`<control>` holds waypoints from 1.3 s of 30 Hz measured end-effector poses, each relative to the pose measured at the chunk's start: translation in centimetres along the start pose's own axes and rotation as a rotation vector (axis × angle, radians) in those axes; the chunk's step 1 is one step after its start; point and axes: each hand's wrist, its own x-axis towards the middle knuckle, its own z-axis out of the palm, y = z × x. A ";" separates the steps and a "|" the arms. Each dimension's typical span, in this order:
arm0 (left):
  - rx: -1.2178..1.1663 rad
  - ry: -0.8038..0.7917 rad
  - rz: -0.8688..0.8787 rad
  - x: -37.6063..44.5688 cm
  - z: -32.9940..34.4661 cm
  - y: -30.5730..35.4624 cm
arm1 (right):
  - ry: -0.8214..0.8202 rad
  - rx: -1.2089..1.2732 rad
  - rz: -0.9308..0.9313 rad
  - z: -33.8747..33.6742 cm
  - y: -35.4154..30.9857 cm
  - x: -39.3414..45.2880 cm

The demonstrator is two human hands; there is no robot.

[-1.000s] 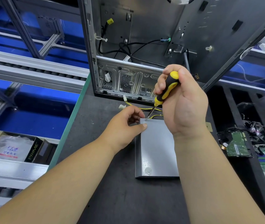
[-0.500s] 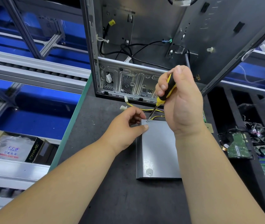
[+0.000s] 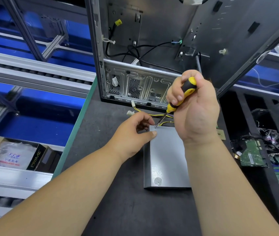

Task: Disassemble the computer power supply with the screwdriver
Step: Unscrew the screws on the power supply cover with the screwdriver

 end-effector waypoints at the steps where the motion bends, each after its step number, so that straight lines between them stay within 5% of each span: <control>1: -0.001 0.000 0.000 0.0 0.0 0.0 | -0.016 -0.002 0.006 0.3 0.1 0.2; 27: 0.007 0.001 -0.024 -0.2 0.0 0.3 | -0.066 -0.097 0.026 0.9 0.4 -0.3; 39: -0.005 0.007 -0.058 0.0 0.0 0.1 | 0.101 -0.062 0.084 -0.5 -0.7 -0.2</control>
